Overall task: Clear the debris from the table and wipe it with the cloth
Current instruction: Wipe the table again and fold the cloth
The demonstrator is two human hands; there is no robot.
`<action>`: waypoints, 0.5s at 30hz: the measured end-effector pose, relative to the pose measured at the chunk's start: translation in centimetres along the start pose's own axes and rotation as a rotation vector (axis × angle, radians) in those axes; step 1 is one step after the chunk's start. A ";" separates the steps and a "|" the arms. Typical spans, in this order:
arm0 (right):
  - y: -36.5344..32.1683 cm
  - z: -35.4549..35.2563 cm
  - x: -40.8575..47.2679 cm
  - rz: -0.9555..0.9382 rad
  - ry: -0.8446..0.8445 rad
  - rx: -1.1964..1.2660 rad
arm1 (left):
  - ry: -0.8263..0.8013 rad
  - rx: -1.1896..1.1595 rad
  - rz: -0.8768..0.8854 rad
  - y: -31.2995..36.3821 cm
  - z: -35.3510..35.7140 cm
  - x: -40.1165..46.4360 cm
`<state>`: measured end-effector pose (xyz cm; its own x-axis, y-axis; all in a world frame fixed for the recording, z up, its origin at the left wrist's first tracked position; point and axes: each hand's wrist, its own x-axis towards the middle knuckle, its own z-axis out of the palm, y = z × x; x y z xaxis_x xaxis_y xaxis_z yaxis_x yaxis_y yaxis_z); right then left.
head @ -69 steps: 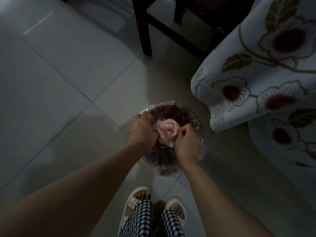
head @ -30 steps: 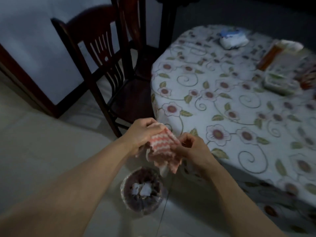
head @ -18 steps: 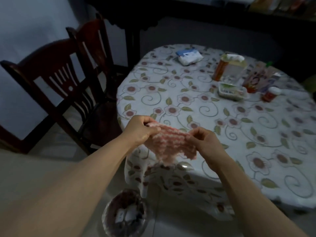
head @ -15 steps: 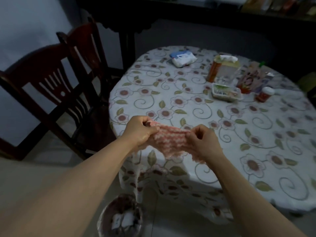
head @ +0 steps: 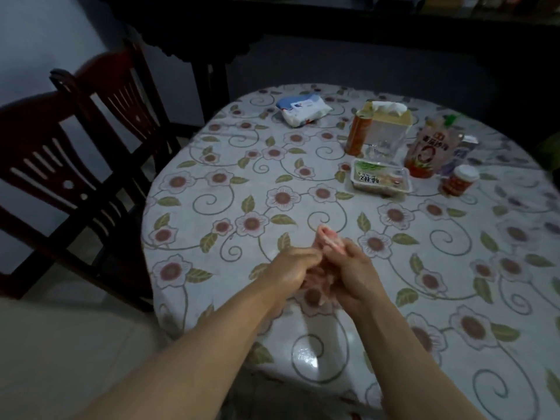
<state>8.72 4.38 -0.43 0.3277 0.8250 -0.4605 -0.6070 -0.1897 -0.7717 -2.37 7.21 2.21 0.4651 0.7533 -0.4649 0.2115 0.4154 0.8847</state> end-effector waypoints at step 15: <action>5.6 -4.0 9.6 -0.473 0.372 -1.179 | 0.294 0.867 0.045 -4.6 -5.3 11.3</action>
<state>11.33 9.12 -10.96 0.6245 0.7810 0.0108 0.5473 -0.4277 -0.7194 -2.63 16.52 -7.35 0.2759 0.9083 -0.3145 0.8249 -0.0558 0.5624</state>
